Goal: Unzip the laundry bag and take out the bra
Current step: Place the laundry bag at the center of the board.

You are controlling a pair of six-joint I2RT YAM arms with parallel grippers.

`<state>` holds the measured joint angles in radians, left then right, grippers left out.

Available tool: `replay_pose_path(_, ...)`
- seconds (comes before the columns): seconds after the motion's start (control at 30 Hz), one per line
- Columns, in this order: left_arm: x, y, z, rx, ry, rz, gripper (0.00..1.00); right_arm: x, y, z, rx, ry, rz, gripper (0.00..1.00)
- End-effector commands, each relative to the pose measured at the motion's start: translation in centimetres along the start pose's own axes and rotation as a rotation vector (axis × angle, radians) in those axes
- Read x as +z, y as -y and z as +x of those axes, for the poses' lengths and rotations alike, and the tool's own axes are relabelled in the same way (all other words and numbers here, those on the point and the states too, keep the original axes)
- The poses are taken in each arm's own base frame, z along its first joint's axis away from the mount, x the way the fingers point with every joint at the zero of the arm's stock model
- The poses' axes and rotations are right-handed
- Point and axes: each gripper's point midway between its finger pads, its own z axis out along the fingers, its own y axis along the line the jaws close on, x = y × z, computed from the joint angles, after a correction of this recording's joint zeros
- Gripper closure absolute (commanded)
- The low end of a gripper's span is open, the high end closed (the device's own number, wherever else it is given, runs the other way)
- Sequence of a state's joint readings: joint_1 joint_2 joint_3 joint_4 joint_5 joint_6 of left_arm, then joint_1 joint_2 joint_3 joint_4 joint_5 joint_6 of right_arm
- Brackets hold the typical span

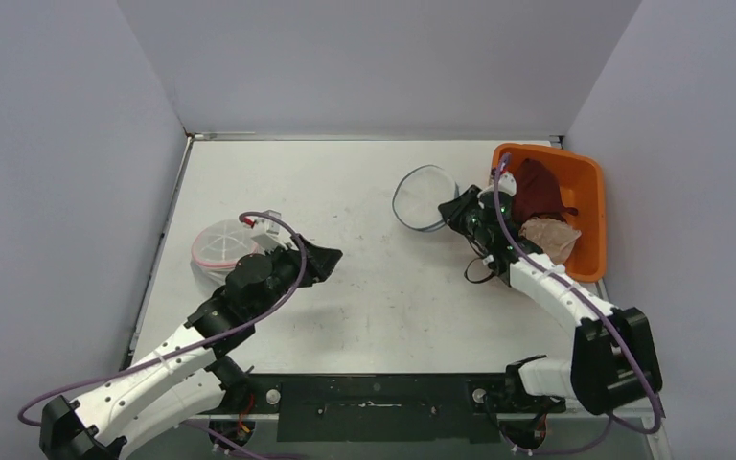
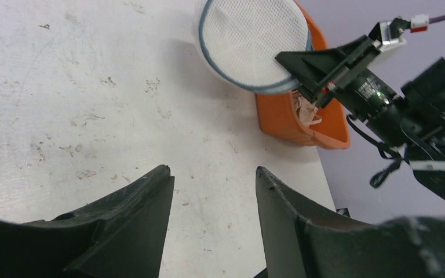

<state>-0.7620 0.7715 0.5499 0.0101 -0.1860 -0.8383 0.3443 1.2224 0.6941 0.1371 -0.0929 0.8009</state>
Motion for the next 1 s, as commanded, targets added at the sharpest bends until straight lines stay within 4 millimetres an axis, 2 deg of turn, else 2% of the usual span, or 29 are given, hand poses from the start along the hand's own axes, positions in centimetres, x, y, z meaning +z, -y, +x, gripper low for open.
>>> replay_pose_path(0.0, -1.1, -2.5, 0.7, -0.015, -0.005, -0.077, 0.48, 3.9, 1.0, -4.4, -0.021, 0.078, 0.089, 0.95)
replay_pose_path(0.07, -1.4, -2.8, 1.0, -0.026, -0.007, -0.08, 0.48, 6.1, 1.0, -5.5, -0.009, 0.099, 0.104, 0.95)
replay_pose_path(0.23, -1.6, -3.3, 1.9, -0.054, -0.02, -0.071, 0.48, 11.3, 0.9, -6.9, 0.046, 0.121, 0.135, 0.95)
replay_pose_path(0.6, -0.9, -3.9, 3.4, -0.065, -0.061, -0.072, 0.47, 19.9, 4.1, -6.1, 0.133, 0.108, 0.25, 0.95)
replay_pose_path(0.73, -0.7, -4.1, 3.4, -0.052, -0.062, -0.078, 0.47, 21.9, 5.6, -5.7, 0.137, 0.083, 0.279, 0.95)
replay_pose_path(0.9, -0.3, -5.1, 3.9, -0.022, -0.076, -0.109, 0.46, 22.9, 7.8, -5.5, 0.107, 0.056, 0.335, 0.95)
replay_pose_path(0.97, 0.0, -4.8, 3.8, -0.023, -0.072, -0.097, 0.47, 23.1, 9.0, -5.3, 0.084, 0.037, 0.371, 0.95)
